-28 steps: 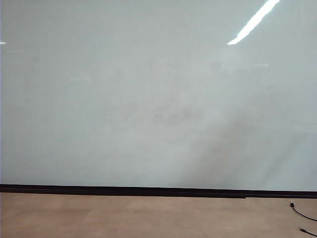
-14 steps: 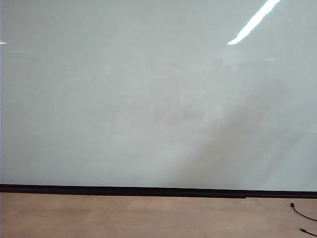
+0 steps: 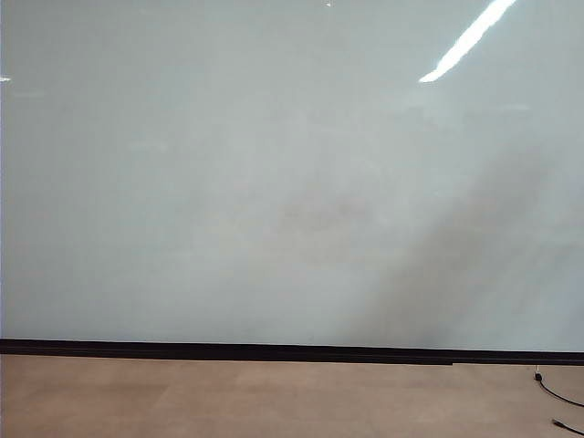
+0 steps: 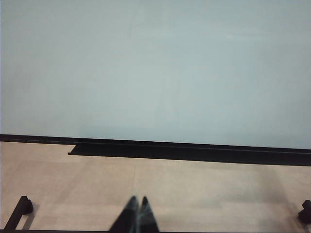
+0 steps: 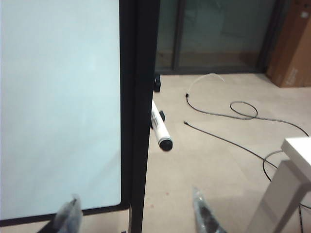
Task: Pick up the pen on the shelf to the right of the whiteboard and write the letter A.
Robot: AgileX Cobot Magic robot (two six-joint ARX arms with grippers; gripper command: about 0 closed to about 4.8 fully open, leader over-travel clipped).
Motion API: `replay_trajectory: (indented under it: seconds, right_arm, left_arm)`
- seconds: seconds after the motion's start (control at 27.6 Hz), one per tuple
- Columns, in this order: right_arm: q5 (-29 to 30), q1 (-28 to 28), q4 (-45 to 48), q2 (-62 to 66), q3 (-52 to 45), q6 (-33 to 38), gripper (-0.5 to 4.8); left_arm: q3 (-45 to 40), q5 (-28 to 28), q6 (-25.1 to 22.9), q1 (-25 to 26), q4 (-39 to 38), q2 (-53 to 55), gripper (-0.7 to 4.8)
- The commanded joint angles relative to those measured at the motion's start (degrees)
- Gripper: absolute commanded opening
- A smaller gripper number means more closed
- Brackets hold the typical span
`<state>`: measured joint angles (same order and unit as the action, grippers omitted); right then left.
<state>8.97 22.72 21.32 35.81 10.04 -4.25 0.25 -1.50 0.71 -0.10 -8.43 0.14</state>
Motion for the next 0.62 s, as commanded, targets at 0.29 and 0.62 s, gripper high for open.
replay_trajectory:
  seconds: [0.29, 0.62]
  right_arm:
    - [8.11, 4.55, 20.22, 17.90, 1.09, -0.24, 3.48]
    - [10.86, 5.60, 45.72, 37.92, 2.23, -1.95, 3.54]
  left_arm:
    - [0.13, -0.22, -0.26, -0.02, 0.33, 0.04, -0.04]
    - [0.13, -0.22, -0.26, -0.02, 0.35, 0.04, -0.04]
